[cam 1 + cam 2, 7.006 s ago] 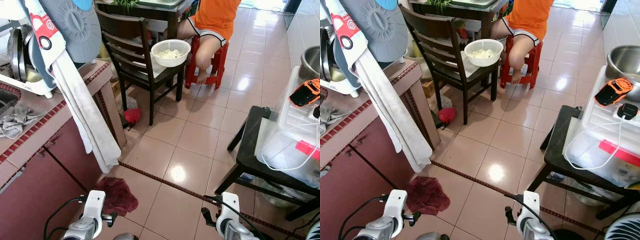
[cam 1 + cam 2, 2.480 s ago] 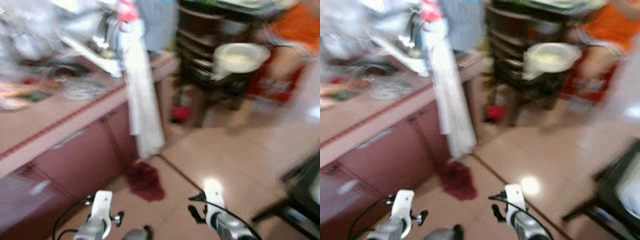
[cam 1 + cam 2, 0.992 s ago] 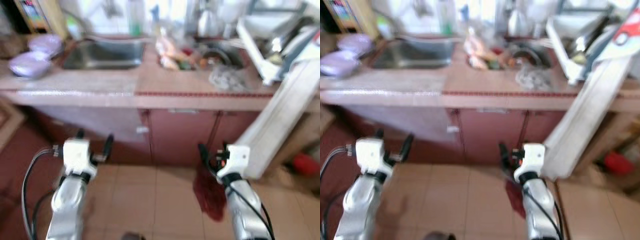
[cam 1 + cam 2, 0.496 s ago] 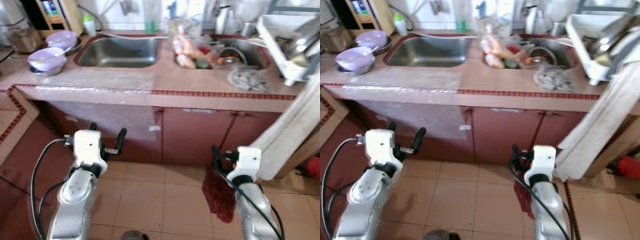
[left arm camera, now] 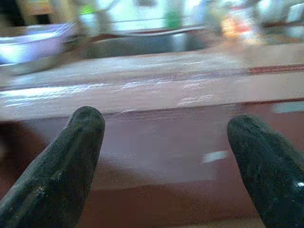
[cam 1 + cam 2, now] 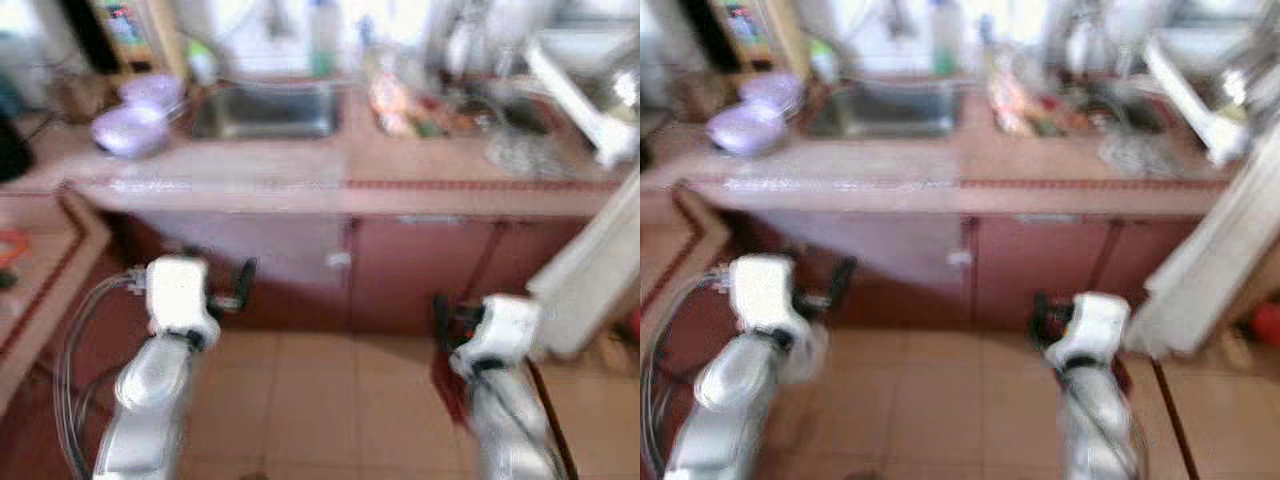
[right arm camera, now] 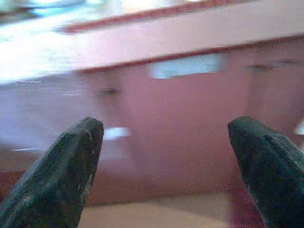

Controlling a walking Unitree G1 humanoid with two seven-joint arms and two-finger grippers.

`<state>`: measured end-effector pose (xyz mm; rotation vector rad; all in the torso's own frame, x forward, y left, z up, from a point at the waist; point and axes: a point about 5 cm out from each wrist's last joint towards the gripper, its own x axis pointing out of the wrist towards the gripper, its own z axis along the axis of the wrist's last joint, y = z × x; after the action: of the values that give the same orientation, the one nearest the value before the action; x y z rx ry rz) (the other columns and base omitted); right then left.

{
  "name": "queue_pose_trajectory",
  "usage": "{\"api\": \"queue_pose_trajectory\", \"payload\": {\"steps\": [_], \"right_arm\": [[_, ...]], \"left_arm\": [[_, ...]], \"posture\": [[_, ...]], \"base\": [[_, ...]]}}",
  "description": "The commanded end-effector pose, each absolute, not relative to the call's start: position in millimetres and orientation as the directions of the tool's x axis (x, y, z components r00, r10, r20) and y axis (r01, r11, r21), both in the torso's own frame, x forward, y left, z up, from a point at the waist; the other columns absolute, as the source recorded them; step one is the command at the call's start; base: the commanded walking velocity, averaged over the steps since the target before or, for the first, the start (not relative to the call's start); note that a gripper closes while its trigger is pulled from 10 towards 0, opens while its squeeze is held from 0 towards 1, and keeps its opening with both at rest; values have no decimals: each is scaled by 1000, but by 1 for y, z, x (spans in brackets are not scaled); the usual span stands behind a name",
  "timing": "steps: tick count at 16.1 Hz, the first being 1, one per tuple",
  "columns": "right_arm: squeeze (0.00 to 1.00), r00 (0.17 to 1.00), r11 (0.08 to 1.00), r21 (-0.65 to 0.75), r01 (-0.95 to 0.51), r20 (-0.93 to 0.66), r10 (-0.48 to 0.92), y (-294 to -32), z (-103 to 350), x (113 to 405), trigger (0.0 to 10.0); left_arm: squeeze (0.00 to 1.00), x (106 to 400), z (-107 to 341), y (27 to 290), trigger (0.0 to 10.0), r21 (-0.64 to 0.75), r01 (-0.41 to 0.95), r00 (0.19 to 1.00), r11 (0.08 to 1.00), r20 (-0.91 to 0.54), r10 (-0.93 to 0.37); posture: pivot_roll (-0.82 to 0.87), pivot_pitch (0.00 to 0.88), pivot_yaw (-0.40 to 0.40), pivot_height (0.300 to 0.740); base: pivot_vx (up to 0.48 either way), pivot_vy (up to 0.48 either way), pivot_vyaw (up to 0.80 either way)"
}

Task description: Kitchen organization

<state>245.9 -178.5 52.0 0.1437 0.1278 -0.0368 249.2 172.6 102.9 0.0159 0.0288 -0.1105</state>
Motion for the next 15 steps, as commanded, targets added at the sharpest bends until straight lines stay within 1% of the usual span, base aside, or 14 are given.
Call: {"api": "queue_pose_trajectory", "payload": {"steps": [1,4,6,7,8,9,11,13,15], "right_arm": [[0,992,990,127,60,-116,-46,-186,56,247,10000],[0,994,992,117,38,-103,-26,-186,59,249,10000],[0,994,994,105,31,-108,-19,-187,59,249,10000],[0,993,994,107,31,-114,-19,-188,57,249,10000],[0,992,993,109,41,-125,-27,-189,55,250,10000],[0,992,993,106,42,-126,-28,-189,55,250,10000],[0,993,996,94,3,-120,8,-183,59,255,10000],[0,991,996,90,-9,-134,21,-182,58,255,10000],[0,989,996,79,-35,-140,46,-179,54,252,10000]], "left_arm": [[0,253,107,170,10000,7,113,994,994,-11,-113],[0,254,104,170,10000,-3,103,995,995,-9,-103],[0,252,105,166,10000,12,121,992,993,27,-121],[0,251,103,165,10000,2,109,994,994,20,-109],[0,251,105,162,10000,7,108,993,994,37,-108],[0,251,105,162,10000,17,108,993,994,38,-109],[0,250,103,169,10000,12,84,996,996,28,-84],[0,245,95,172,10000,8,53,999,999,5,-53],[0,241,89,169,10000,2,82,997,997,-9,-82]], "posture": [[-4,0,62,740],[-6,0,52,740],[-5,0,44,740],[0,0,39,740],[10,0,15,740],[10,0,15,740],[20,0,-14,740],[23,0,-22,740],[33,0,-24,740]], "base": [[0,480,0],[0,480,0],[0,373,0],[0,0,0],[0,0,0],[0,0,0],[0,0,0],[0,0,0],[0,0,0]]}}
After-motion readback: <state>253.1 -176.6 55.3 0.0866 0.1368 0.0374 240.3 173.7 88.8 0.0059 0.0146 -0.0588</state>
